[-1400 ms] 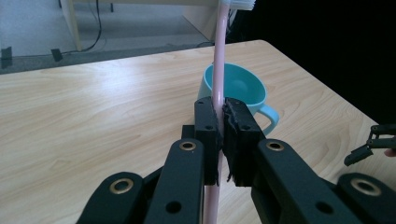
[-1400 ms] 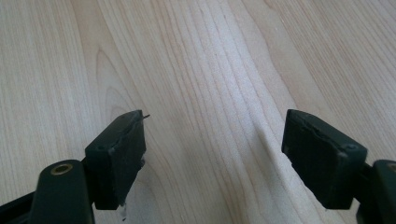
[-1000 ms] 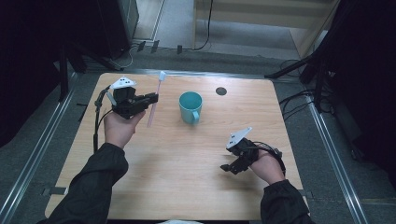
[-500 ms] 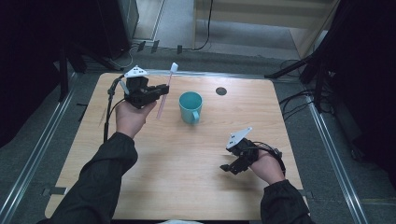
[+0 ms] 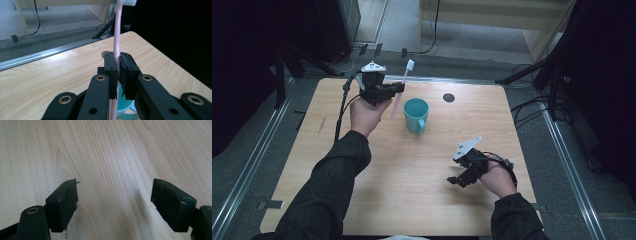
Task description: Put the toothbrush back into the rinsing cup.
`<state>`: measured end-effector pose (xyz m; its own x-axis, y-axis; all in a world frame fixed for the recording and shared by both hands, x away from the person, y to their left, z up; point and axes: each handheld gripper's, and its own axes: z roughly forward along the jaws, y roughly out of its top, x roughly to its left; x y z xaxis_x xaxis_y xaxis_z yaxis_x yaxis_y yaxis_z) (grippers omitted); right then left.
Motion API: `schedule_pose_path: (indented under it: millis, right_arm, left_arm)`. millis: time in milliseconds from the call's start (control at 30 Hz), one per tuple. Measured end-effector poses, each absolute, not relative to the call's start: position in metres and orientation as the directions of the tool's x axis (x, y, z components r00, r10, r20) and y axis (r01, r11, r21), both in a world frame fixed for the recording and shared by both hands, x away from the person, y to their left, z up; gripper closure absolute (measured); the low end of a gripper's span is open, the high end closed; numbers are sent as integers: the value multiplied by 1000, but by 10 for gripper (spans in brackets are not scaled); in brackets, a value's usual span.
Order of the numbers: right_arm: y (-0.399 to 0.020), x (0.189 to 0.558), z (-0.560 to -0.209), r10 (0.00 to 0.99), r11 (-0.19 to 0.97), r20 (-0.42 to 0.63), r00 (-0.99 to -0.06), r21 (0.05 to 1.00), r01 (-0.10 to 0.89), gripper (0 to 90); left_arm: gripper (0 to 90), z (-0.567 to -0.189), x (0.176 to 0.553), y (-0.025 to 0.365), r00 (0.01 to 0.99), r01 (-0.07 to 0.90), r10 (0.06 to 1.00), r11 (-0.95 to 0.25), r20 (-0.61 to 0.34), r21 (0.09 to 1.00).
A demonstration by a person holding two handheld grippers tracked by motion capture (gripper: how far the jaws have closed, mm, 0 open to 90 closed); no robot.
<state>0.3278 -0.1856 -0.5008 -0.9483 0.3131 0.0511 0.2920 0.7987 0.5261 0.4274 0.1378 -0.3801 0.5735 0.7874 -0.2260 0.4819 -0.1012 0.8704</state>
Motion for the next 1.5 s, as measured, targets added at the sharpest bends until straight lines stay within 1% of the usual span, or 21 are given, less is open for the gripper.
schedule_pose_path:
  millis: [167, 367, 600, 700, 1033, 1500]
  right_arm:
    - [-187, 326, -500, 319, 794, 51, -946, 531, 296, 214]
    - [-190, 325, -500, 326, 789, 52, -944, 535, 302, 214]
    - [-193, 323, -501, 329, 785, 55, -943, 538, 305, 214]
    - [-194, 322, -501, 329, 786, 50, -943, 539, 303, 214]
    - [-195, 321, -501, 332, 785, 56, -942, 536, 309, 215]
    - [-194, 322, -501, 326, 789, 53, -944, 535, 302, 214]
  left_arm:
    - [848, -375, 440, 127, 579, 480, 778, -86, -242, 873]
    - [848, -371, 456, 110, 587, 476, 776, -100, -231, 874]
    - [848, -375, 470, 98, 585, 474, 777, -95, -232, 876]
    - [847, -382, 474, 92, 587, 482, 779, -117, -221, 869]
    - [847, -411, 478, 89, 562, 516, 788, -97, -250, 851]
    - [846, -435, 477, 87, 559, 562, 791, -139, -251, 815]
